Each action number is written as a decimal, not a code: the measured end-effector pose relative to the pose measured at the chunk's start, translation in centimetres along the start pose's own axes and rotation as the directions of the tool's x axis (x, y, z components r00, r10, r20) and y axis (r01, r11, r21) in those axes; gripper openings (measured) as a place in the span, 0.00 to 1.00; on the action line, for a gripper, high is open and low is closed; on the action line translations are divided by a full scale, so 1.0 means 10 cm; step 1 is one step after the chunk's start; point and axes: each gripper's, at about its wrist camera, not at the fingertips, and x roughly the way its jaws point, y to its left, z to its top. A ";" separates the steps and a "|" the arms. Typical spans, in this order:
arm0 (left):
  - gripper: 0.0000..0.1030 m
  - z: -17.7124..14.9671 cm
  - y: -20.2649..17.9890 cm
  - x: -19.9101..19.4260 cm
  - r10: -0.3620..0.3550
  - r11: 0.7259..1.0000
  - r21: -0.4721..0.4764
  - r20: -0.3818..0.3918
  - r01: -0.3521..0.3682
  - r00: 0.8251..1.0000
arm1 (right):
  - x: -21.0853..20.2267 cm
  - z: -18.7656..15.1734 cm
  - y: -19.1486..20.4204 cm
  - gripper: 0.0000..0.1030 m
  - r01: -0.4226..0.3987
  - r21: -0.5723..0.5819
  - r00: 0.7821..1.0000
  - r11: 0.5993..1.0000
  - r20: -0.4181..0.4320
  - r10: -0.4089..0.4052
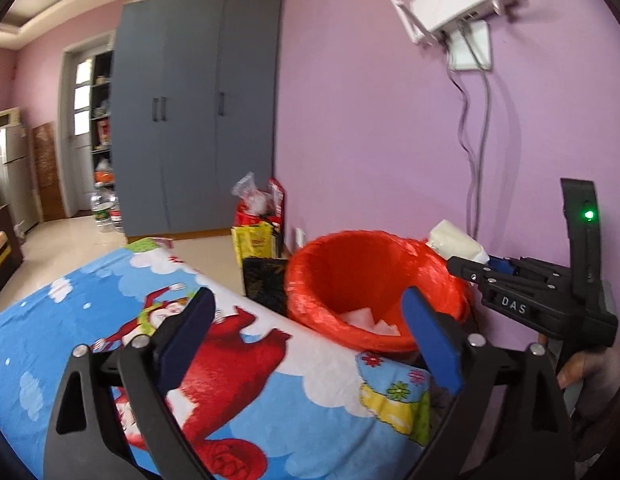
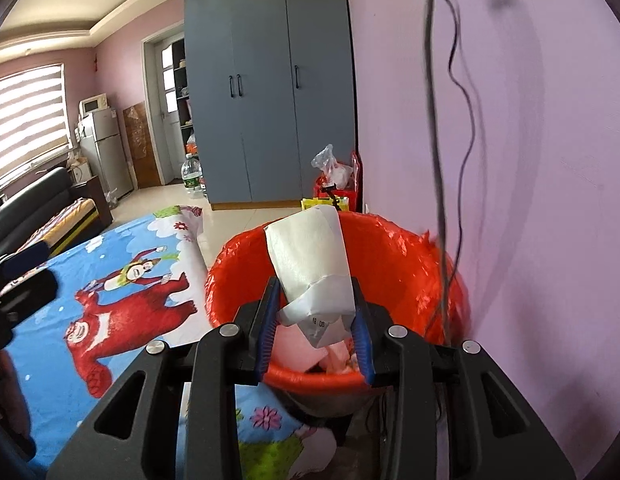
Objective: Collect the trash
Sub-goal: 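Open the right tool over the red bin to drop the white paper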
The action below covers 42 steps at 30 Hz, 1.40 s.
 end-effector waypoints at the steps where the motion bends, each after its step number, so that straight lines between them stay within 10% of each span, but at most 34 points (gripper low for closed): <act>1: 0.92 -0.04 0.05 -0.01 0.013 1.000 -0.010 0.002 -0.013 1.000 | 0.04 0.00 -0.01 0.34 0.001 0.002 1.000 1.000 -0.002 -0.001; 19: 0.94 -0.13 0.38 -0.01 0.184 0.983 0.016 0.052 -0.185 0.982 | 0.72 0.01 0.10 0.37 -0.039 -0.114 0.998 0.993 -0.061 0.033; 23: 0.94 -0.17 0.33 0.06 0.176 0.984 0.008 0.037 -0.177 0.984 | 0.76 0.00 0.12 0.75 -0.029 -0.105 0.998 0.994 -0.056 0.023; 42: 0.95 -0.45 0.51 -0.03 0.221 0.973 -0.062 -0.028 -0.222 0.975 | 0.29 -0.21 0.21 0.75 0.011 -0.043 1.000 0.999 0.006 -0.011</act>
